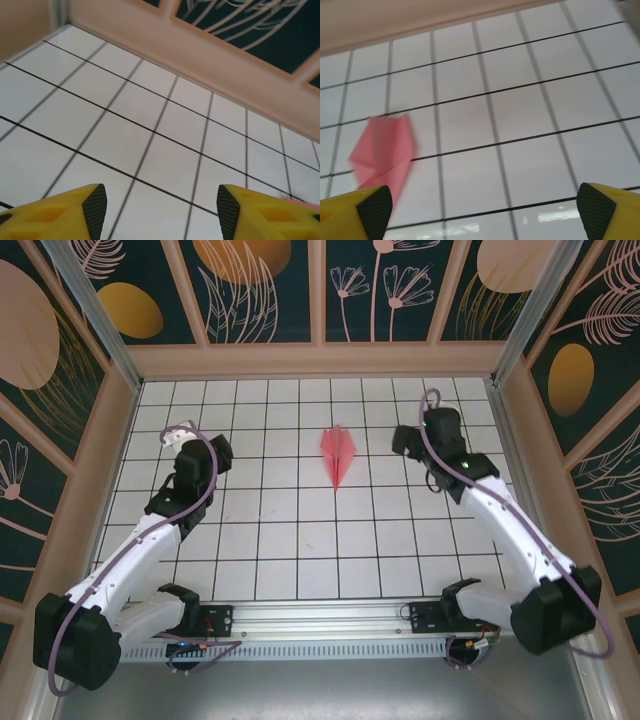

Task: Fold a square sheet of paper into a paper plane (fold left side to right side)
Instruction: Reset both arms

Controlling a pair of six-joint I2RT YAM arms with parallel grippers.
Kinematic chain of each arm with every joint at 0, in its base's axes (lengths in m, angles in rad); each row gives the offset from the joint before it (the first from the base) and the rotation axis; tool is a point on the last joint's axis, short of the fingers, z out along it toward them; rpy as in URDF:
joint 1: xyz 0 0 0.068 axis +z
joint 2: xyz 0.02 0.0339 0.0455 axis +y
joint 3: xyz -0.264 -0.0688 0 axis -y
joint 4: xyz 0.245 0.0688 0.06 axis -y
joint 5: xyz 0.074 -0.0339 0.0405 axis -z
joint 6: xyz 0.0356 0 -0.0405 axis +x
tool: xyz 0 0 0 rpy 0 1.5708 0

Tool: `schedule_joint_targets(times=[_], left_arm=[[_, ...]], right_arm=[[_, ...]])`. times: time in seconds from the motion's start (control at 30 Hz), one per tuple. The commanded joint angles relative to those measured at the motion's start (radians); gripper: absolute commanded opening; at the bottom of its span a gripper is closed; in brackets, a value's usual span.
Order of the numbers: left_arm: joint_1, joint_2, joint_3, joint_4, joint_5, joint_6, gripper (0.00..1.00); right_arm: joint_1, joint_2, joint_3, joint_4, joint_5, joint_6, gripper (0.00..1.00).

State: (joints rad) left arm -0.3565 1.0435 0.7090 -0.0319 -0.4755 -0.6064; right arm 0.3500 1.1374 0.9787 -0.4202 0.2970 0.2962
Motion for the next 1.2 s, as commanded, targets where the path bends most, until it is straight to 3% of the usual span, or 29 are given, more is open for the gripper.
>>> schedule_joint_targets(times=[0.0,0.1,0.2,0.33,0.47,0.6,0.97,1.17], left_arm=[[0.037,-0.013,0.01,0.048,-0.069,0.075,0.64],[0.049,-0.028,-0.056,0.176,-0.149,0.156,0.7],[0.055,-0.059,-0.165,0.384,-0.229,0.25,0.85],[0.079,-0.051,-0.272,0.565,-0.344,0.339,0.98],[0.124,0.01,-0.299,0.598,-0.378,0.345,0.99],[0.166,0.114,-0.352,0.744,-0.415,0.376,0.99],[0.215,0.398,-0.519,1.363,-0.19,0.509,0.99],[0.234,0.412,-0.53,1.378,-0.036,0.534,0.99]], right_arm=[[-0.079,-0.109,-0.159,0.231,0.022,-0.062,0.99],[-0.198,-0.166,-0.304,0.363,-0.028,-0.068,0.99],[-0.31,-0.187,-0.451,0.528,-0.074,-0.085,0.99],[-0.392,-0.171,-0.601,0.777,-0.084,-0.119,0.99],[-0.414,-0.082,-0.671,1.009,-0.111,-0.17,0.99],[-0.414,0.063,-0.722,1.298,-0.201,-0.186,0.99],[-0.358,0.411,-0.765,1.717,-0.259,-0.296,0.99],[-0.39,0.403,-0.75,1.674,-0.308,-0.272,0.99]])
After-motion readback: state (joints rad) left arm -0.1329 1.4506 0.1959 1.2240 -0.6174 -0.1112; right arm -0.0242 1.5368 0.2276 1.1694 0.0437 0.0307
